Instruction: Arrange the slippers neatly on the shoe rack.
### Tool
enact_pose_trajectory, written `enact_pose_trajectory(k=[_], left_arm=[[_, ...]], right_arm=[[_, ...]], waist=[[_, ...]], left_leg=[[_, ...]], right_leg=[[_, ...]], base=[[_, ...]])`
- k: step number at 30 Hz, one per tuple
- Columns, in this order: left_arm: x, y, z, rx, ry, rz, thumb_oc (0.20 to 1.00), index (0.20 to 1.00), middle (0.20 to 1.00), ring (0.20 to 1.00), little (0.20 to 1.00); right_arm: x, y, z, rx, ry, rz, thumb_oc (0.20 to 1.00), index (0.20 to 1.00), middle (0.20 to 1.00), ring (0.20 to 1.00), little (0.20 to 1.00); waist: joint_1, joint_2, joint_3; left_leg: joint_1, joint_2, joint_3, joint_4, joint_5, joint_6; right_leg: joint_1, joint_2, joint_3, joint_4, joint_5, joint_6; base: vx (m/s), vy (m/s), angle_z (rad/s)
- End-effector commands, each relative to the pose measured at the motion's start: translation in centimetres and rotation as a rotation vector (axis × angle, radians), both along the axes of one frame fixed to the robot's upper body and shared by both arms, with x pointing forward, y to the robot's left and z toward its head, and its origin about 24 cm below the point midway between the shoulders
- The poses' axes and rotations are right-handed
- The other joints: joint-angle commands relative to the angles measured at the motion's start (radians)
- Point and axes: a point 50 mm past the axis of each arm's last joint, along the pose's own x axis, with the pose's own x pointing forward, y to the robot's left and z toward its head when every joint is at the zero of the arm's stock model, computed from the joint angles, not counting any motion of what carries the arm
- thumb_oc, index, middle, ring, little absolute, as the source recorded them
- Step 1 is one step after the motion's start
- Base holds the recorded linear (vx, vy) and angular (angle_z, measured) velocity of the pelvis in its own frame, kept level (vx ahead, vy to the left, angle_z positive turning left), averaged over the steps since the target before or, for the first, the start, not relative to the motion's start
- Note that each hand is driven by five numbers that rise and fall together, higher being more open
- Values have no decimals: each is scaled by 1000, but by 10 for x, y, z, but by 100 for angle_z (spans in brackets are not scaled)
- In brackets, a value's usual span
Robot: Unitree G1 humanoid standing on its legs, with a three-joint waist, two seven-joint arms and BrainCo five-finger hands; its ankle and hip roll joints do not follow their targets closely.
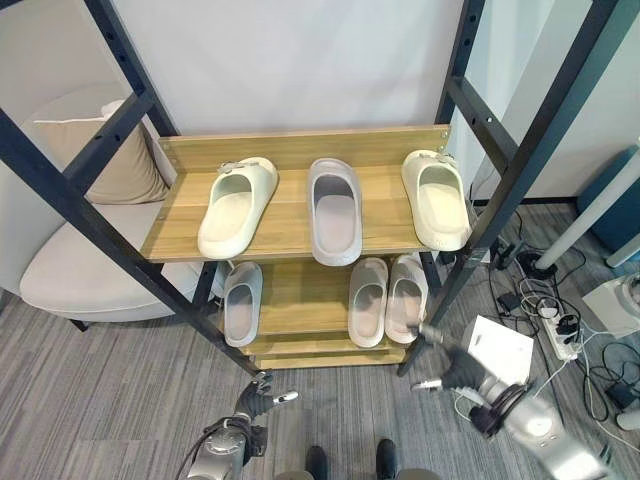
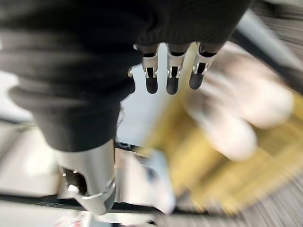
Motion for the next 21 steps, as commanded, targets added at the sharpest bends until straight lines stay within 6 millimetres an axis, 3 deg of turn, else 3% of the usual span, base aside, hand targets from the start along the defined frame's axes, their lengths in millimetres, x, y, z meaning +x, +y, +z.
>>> enact_pose_trajectory(k=[1, 6, 9, 12, 17, 18, 21], left_arm=[[18, 9, 5, 50, -35, -25, 1000, 1000, 1000, 1000, 1000], [17, 4, 7, 27, -58, -22, 1000, 1000, 1000, 1000, 1000], [19, -1, 9, 9, -81, -18, 1000, 1000, 1000, 1000, 1000], [19, -8, 10, -2, -94, -26, 1000, 1000, 1000, 1000, 1000], [23, -11, 14, 20, -117, -30, 1000, 1000, 1000, 1000, 1000], [23, -13, 15, 38, -122, -38, 1000, 1000, 1000, 1000, 1000], [23, -14, 14, 43, -119, -39, 1000, 1000, 1000, 1000, 1000]], right_arm=[[-6, -9, 11, 101, -8, 40, 1000, 1000, 1000, 1000, 1000], [-3, -9, 66, 189, -235, 55, 1000, 1000, 1000, 1000, 1000], [8, -6, 82, 252, -365, 11, 1000, 1000, 1000, 1000, 1000], [32, 2, 102, 216, -601, -95, 1000, 1000, 1000, 1000, 1000], [70, 24, 117, 101, -852, -253, 1000, 1000, 1000, 1000, 1000], [89, 32, 123, 3, -932, -321, 1000, 1000, 1000, 1000, 1000], [101, 34, 127, -24, -960, -378, 1000, 1000, 1000, 1000, 1000]], waist=[[-24, -60, -13], [-33, -57, -29], [-28, -54, -33], [0, -48, -41], [44, -44, -35], [75, -45, -34], [94, -46, -32]], left_leg=[[-1, 21, 25, -7, -13, -49], [5, 25, 34, -7, -16, -49], [5, 23, 36, -7, -20, -46], [6, 19, 27, -7, -28, -38], [7, 10, 9, -7, -32, -28], [3, 5, -4, -7, -34, -24], [1, 0, -12, -7, -36, -21]], right_leg=[[64, -76, 49, 1, -52, 113], [58, -75, 56, 2, -45, 115], [57, -77, 55, 2, -43, 115], [61, -81, 52, 1, -44, 115], [68, -86, 41, 1, -49, 113], [72, -91, 32, 1, -53, 113], [74, -94, 25, 1, -55, 115]], base=[[6, 22, -10], [0, 18, -12], [-6, 28, -12], [19, 33, -5], [22, 39, 9], [26, 44, 29], [25, 38, 29]])
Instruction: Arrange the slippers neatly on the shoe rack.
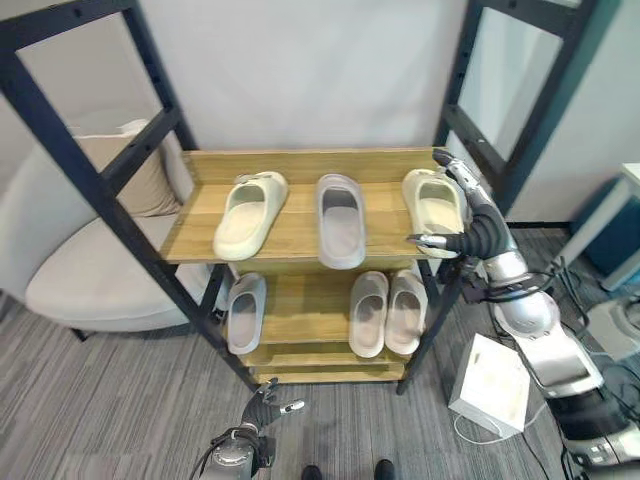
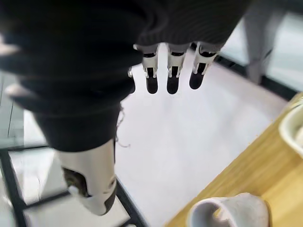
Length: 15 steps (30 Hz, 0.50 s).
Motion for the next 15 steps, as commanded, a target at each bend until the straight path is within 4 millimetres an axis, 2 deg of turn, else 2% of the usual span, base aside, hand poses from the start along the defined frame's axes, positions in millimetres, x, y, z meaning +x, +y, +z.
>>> enact_pose_trajectory(k=[1, 3, 8, 10, 11, 15], left_arm=[[30, 5, 17, 55, -110, -42, 1000, 1000, 1000, 1000, 1000], [30, 5, 17, 63, -114, -48, 1000, 1000, 1000, 1000, 1000], [34, 6, 20, 77, -133, -48, 1000, 1000, 1000, 1000, 1000], [34, 6, 21, 75, -137, -45, 1000, 1000, 1000, 1000, 1000], [34, 6, 20, 78, -134, -51, 1000, 1000, 1000, 1000, 1000], [37, 8, 22, 87, -145, -54, 1000, 1000, 1000, 1000, 1000]], right_arm=[[2, -8, 19, 13, -160, -136, 1000, 1000, 1000, 1000, 1000], [16, -9, 23, -25, -195, -223, 1000, 1000, 1000, 1000, 1000], [43, -10, 10, -68, -133, -343, 1000, 1000, 1000, 1000, 1000], [47, -12, 4, -80, -100, -361, 1000, 1000, 1000, 1000, 1000], [56, -10, -4, -55, -35, -366, 1000, 1000, 1000, 1000, 1000], [75, -7, -2, -84, 31, -378, 1000, 1000, 1000, 1000, 1000]], waist=[[27, -32, 34], [53, -34, 35], [95, -42, 45], [100, -43, 47], [111, -46, 47], [131, -54, 55]], left_leg=[[25, 5, -10, 0, -43, -21], [19, 0, -19, 0, -43, -18], [1, -10, -36, 0, -42, -13], [-2, -10, -38, 0, -43, -13], [-4, -13, -41, 0, -44, -11], [-16, -13, -41, 0, -41, -12]], right_leg=[[94, -87, 31, -4, -64, 95], [93, -91, 25, -4, -64, 98], [87, -101, 11, -4, -58, 107], [85, -102, 9, -4, -57, 108], [81, -103, 9, -4, -55, 110], [73, -103, 5, -4, -51, 111]], base=[[26, 49, 24], [30, 51, 13], [17, 51, 16], [20, 47, -1], [32, 49, -1], [5, 18, -2]])
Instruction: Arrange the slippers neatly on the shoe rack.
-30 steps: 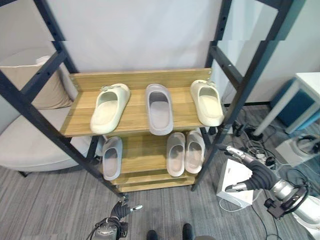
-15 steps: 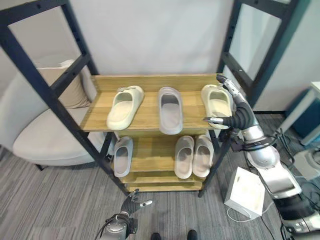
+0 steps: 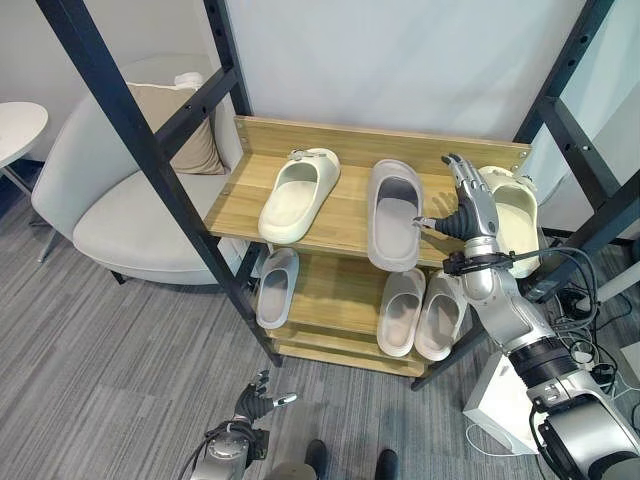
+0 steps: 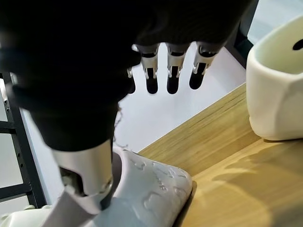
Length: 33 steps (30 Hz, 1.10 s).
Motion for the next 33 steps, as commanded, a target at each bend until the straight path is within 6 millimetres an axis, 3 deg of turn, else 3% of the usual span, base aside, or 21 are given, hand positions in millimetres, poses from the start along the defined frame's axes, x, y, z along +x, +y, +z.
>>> enact_pose_trajectory(k=[1, 4, 5, 6, 7, 8, 13, 15, 17, 21, 23, 24, 26, 27, 33], left_arm=[[26, -3, 15, 29, -102, -64, 1000, 1000, 1000, 1000, 1000], [30, -6, 16, 22, -110, -65, 1000, 1000, 1000, 1000, 1000], [30, -6, 16, 23, -109, -64, 1000, 1000, 1000, 1000, 1000], [30, -6, 16, 21, -107, -63, 1000, 1000, 1000, 1000, 1000], [30, -7, 15, 20, -105, -63, 1000, 1000, 1000, 1000, 1000], [29, -6, 15, 19, -102, -62, 1000, 1000, 1000, 1000, 1000], [26, -7, 11, 14, -72, -55, 1000, 1000, 1000, 1000, 1000], [24, -5, 10, 20, -57, -45, 1000, 1000, 1000, 1000, 1000], [22, 5, 11, 48, -53, 9, 1000, 1000, 1000, 1000, 1000], [19, 8, 10, 64, -53, 27, 1000, 1000, 1000, 1000, 1000], [13, 9, 8, 54, -34, 27, 1000, 1000, 1000, 1000, 1000], [11, 9, 6, 50, -24, 27, 1000, 1000, 1000, 1000, 1000], [8, 10, 4, 46, -5, 27, 1000, 1000, 1000, 1000, 1000], [8, 9, 4, 44, -9, 18, 1000, 1000, 1000, 1000, 1000], [18, 4, 10, 36, -54, 9, 1000, 1000, 1000, 1000, 1000]], right_arm=[[15, 2, 33, -15, -59, 2, 1000, 1000, 1000, 1000, 1000], [30, 4, 34, -37, 0, -38, 1000, 1000, 1000, 1000, 1000], [34, 4, 32, -37, 30, -46, 677, 677, 677, 677, 677], [36, 3, 31, -34, 49, -52, 558, 558, 558, 558, 558], [38, 2, 27, -25, 80, -60, 319, 319, 319, 319, 319], [39, 4, 27, -23, 90, -54, 200, 200, 200, 200, 200], [42, 8, 17, 45, 180, -30, 200, 200, 200, 200, 200], [33, 16, 26, 156, 116, 42, 200, 200, 200, 200, 200], [-17, 14, 71, 309, -238, 162, 200, 200, 200, 200, 200], [-69, 24, 106, 397, -509, 353, 200, 200, 200, 200, 200], [-100, 62, 107, 658, -398, 838, 200, 200, 200, 200, 200], [-103, 76, 101, 766, -298, 990, 200, 200, 200, 200, 200], [-112, 92, 96, 783, -184, 1151, 200, 200, 200, 200, 200], [-121, 118, 85, 821, -16, 1337, 200, 200, 200, 200, 200], [-127, 154, 54, 752, 257, 1456, 200, 200, 200, 200, 200]], waist=[[55, -35, -1], [62, -37, 6], [63, -38, 7], [63, -39, 6], [63, -39, 5], [62, -39, 5], [49, -40, 1], [34, -37, -2], [8, -23, -9], [-9, -15, -10], [-19, -12, -6], [-18, -12, -5], [-17, -14, -5], [-7, -15, 0], [12, -9, 57]], left_leg=[[8, 10, -1, 0, -38, -22], [2, 9, -1, 0, -34, -24], [3, 9, -1, 0, -35, -25], [4, 10, 0, 0, -35, -25], [4, 10, 0, 0, -34, -25], [5, 11, -1, 0, -34, -26], [14, 15, 0, 0, -35, -30], [22, 17, 2, 0, -37, -32], [28, 21, 4, 0, -30, -35], [36, 24, 7, 0, -35, -39], [37, 30, 12, 0, -27, -46], [37, 32, 13, 0, -24, -48], [37, 35, 12, 0, -22, -52], [34, 37, 6, 0, -17, -57], [7, 43, -30, 0, 3, -62]], right_leg=[[73, -79, 46, -4, -45, 106], [66, -78, 43, -4, -39, 106], [66, -78, 44, -4, -38, 106], [66, -78, 43, -4, -38, 105], [67, -78, 43, -4, -37, 105], [67, -78, 43, -4, -38, 105], [72, -74, 42, -4, -38, 101], [78, -73, 44, -4, -40, 98], [79, -71, 43, -4, -41, 96], [86, -70, 42, -4, -52, 94], [89, -66, 41, -4, -54, 88], [90, -65, 40, -4, -54, 87], [93, -62, 37, -4, -57, 83], [96, -60, 29, -4, -59, 79], [78, -56, -3, 22, -74, 68]], base=[[-8, 8, 9], [-2, 5, 1], [0, 0, 0], [0, 0, 0], [0, 0, 0], [0, 0, 0], [0, 0, 0], [6, -17, 0], [-13, -45, 9], [-6, -45, -1], [-102, -73, -19], [-89, -62, -21], [-58, -61, -2], [-70, -71, 16], [-117, -52, 27]])
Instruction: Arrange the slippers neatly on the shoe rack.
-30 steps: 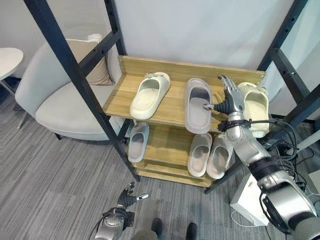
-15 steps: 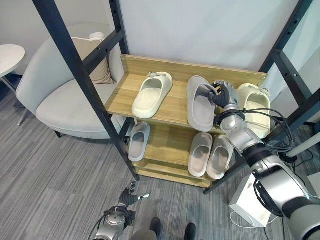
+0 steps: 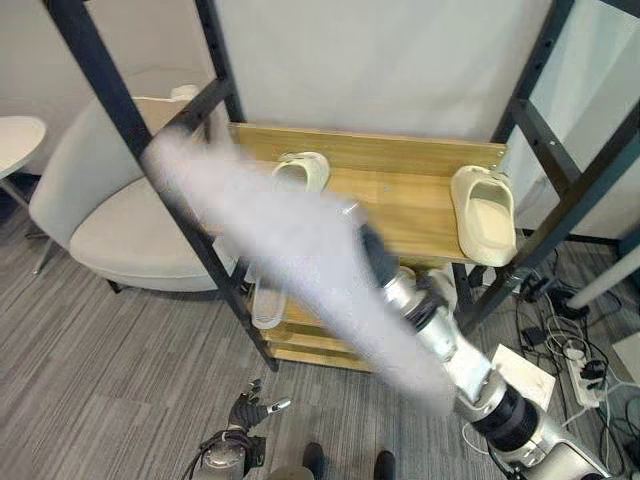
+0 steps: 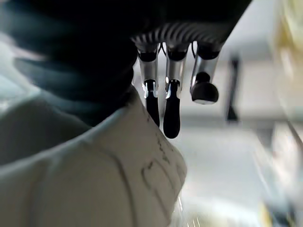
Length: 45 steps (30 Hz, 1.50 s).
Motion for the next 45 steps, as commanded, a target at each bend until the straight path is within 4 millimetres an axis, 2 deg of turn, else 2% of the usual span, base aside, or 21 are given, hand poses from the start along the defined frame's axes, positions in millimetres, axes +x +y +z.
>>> enact_pose_trajectory(k=[1, 2, 3, 6, 9, 11, 12, 13, 14, 16, 21, 29, 33, 34, 35, 36, 37, 43, 44, 45], left_arm=[[37, 1, 17, 51, -114, -72, 1000, 1000, 1000, 1000, 1000], [42, 0, 21, 50, -136, -71, 1000, 1000, 1000, 1000, 1000], [54, -3, 29, 53, -184, -78, 1000, 1000, 1000, 1000, 1000], [81, -3, 51, 65, -301, -57, 1000, 1000, 1000, 1000, 1000], [101, -12, 70, 50, -398, -41, 1000, 1000, 1000, 1000, 1000], [111, -20, 82, 37, -462, -57, 1000, 1000, 1000, 1000, 1000], [121, -29, 93, 17, -518, -86, 1000, 1000, 1000, 1000, 1000], [124, -32, 98, 11, -539, -95, 1000, 1000, 1000, 1000, 1000], [124, -32, 98, 11, -539, -95, 1000, 1000, 1000, 1000, 1000], [131, -44, 109, -14, -589, -143, 1000, 1000, 1000, 1000, 1000], [136, -56, 119, -38, -625, -201, 1000, 1000, 1000, 1000, 1000], [143, -64, 129, -41, -658, -240, 1000, 1000, 1000, 1000, 1000], [149, -70, 138, -54, -687, -261, 1000, 1000, 1000, 1000, 1000], [150, -72, 139, -63, -691, -264, 1000, 1000, 1000, 1000, 1000], [150, -73, 137, -66, -677, -265, 1000, 1000, 1000, 1000, 1000], [150, -72, 136, -63, -668, -264, 1000, 1000, 1000, 1000, 1000], [150, -73, 135, -63, -660, -265, 1000, 1000, 1000, 1000, 1000], [150, -67, 128, -29, -629, -227, 1000, 1000, 1000, 1000, 1000], [150, -64, 127, -24, -625, -202, 1000, 1000, 1000, 1000, 1000], [150, -63, 127, -24, -625, -203, 1000, 1000, 1000, 1000, 1000]], right_arm=[[6, -1, 29, 47, -113, 26, 200, 200, 200, 200, 200], [8, 2, 22, 9, -104, 21, 200, 200, 200, 200, 200], [18, 2, 17, -100, -173, -61, 200, 200, 200, 200, 200], [50, -9, 7, -289, -295, -339, 200, 200, 200, 200, 200], [89, -35, 9, -448, -445, -711, 200, 200, 200, 200, 200], [111, -49, 13, -500, -482, -901, 200, 200, 200, 200, 200], [132, -67, 23, -551, -509, -1071, 200, 200, 200, 200, 200], [139, -77, 29, -574, -530, -1150, 200, 200, 200, 200, 200], [140, -77, 29, -573, -531, -1150, 200, 200, 200, 200, 200], [158, -107, 46, -641, -568, -1348, 200, 200, 200, 200, 200], [178, -147, 76, -734, -578, -1582, 200, 200, 200, 200, 200], [191, -164, 91, -829, -522, -1659, 200, 200, 200, 200, 200], [197, -182, 97, -901, -423, -1726, 200, 200, 200, 200, 200], [198, -191, 94, -929, -334, -1730, 1000, 1000, 1000, 1000, 1000], [200, -194, 94, -914, -232, -1702, 1000, 1000, 1000, 1000, 1000], [201, -190, 96, -902, -226, -1671, 1000, 1000, 1000, 1000, 1000], [201, -189, 94, -873, -204, -1666, 1000, 1000, 1000, 1000, 1000], [201, -153, 71, -769, -201, -1528, 1000, 1000, 1000, 1000, 1000], [199, -147, 68, -664, -167, -1515, 1000, 1000, 1000, 1000, 1000], [199, -147, 68, -665, -167, -1515, 1000, 1000, 1000, 1000, 1000]], waist=[[23, -12, 91], [25, -9, 116], [30, -3, 172], [31, 12, 253], [28, 25, 254], [32, 32, 251], [37, 38, 256], [39, 40, 258], [40, 39, 257], [48, 48, 272], [63, 54, 291], [80, 57, 315], [101, 68, 322], [112, 72, 322], [121, 70, 322], [123, 74, 330], [123, 73, 330], [83, 52, 341], [69, 47, 343], [70, 47, 343]], left_leg=[[8, 28, 4, 7, -15, -29], [-10, 27, -7, 20, -12, -28], [-69, 23, -26, 69, -11, -25], [-228, 8, -53, 190, -11, -23], [-385, -17, -86, 277, -18, -11], [-447, -28, -94, 313, -27, -5], [-500, -32, -100, 343, -31, -1], [-520, -34, -100, 359, -36, 1], [-523, -34, -100, 361, -37, 1], [-584, -40, -106, 400, -46, 5], [-663, -50, -107, 465, -69, 16], [-703, -57, -108, 488, -76, 21], [-707, -65, -115, 473, -70, 20], [-705, -68, -117, 466, -67, 21], [-690, -71, -118, 472, -100, 18], [-689, -70, -113, 458, -67, 22], [-684, -70, -113, 456, -67, 23], [-629, -58, -91, 437, -75, 25], [-621, -53, -85, 435, -79, 25], [-621, -53, -84, 435, -79, 25]], right_leg=[[60, -67, -5, 36, -78, 71], [43, -68, -14, 52, -82, 68], [-9, -73, -27, 101, -89, 61], [-153, -91, -41, 211, -101, 48], [-296, -105, -39, 314, -119, 43], [-354, -107, -30, 363, -133, 42], [-408, -111, -21, 403, -142, 39], [-431, -114, -21, 422, -148, 38], [-433, -114, -20, 424, -149, 38], [-494, -119, -17, 470, -159, 36], [-568, -122, -10, 529, -174, 33], [-609, -119, -13, 545, -177, 34], [-606, -122, -24, 534, -179, 36], [-603, -124, -28, 529, -177, 37], [-587, -125, -20, 533, -204, 45], [-586, -125, -27, 518, -176, 39], [-582, -124, -24, 512, -173, 40], [-545, -110, 7, 488, -163, 33], [-542, -107, 13, 485, -163, 32], [-542, -107, 13, 485, -163, 32]], base=[[-227, -56, 27], [-384, -73, 26], [-438, -58, 31], [-414, -38, 46], [-207, 23, 31], [-122, 74, 37], [-105, 90, 25], [-62, 59, 3], [-36, 36, -11], [-60, 57, 7], [-8, 53, 8], [6, 21, 5], [40, 12, 11], [132, -14, 19], [67, 15, 17], [62, 18, 8], [-13, 58, 2], [20, 37, -13], [-8, 26, -16], [-13, 18, -24]])
